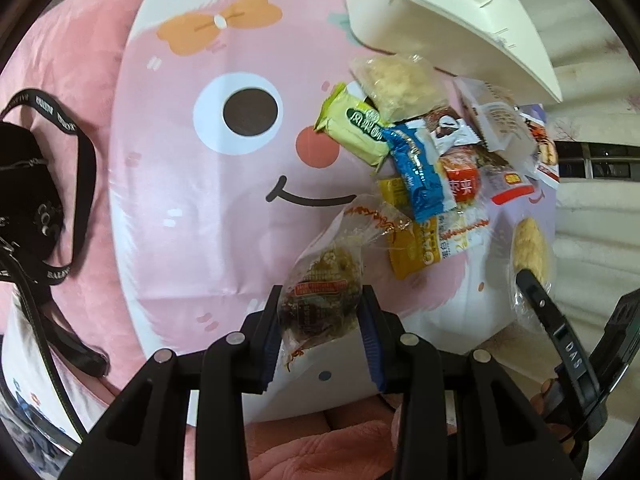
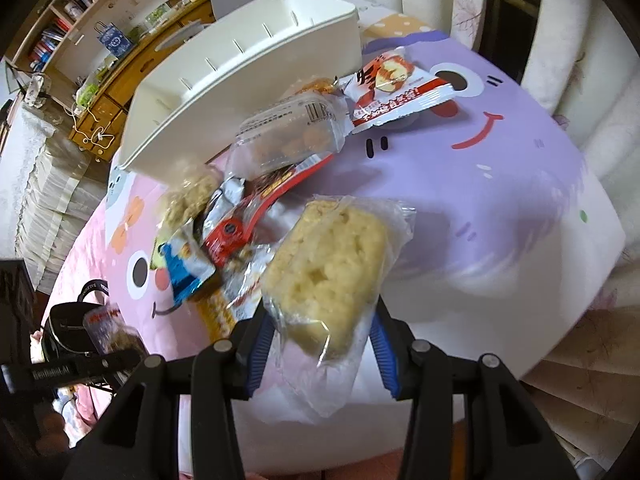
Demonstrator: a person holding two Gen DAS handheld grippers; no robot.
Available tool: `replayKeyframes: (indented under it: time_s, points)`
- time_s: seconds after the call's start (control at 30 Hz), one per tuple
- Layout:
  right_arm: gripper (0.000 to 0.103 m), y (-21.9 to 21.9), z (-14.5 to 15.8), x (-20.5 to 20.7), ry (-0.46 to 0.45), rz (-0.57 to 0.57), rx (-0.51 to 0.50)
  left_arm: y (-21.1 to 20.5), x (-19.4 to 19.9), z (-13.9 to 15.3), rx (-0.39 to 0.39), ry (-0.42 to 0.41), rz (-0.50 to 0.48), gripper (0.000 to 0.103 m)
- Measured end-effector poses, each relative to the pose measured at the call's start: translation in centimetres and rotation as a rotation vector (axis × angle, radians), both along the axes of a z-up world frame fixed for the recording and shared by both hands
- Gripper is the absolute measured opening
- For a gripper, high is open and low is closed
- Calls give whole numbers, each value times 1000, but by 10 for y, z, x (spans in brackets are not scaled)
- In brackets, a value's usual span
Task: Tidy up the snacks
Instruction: 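Grasp nut bag with left tool while right tool grasps bread loaf bag, then carry both bags over the tray and open both tools to release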
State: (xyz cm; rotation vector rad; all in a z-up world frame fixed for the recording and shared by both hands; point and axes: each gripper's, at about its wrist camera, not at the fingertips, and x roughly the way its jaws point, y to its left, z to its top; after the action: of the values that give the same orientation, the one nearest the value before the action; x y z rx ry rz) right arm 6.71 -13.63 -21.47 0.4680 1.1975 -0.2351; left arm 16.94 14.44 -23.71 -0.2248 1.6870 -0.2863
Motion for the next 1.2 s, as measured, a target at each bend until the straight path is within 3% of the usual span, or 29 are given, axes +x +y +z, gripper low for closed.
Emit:
replayKeyframes:
  time_s: [0.33, 0.6, 0.97, 1.2]
  points:
    - [46, 19, 40, -18, -113, 47, -137, 22, 20, 60, -46, -114, -24, 34]
    - [46, 20, 76, -2, -232, 108, -215, 18, 50, 104, -50, -200, -19, 34]
    - [46, 11, 114, 60, -351, 191, -263, -13, 104, 150, -27, -294, -28, 34]
    - [46, 4, 129, 107, -407, 277, -271, -37, 141, 162, -27, -335, -19, 34]
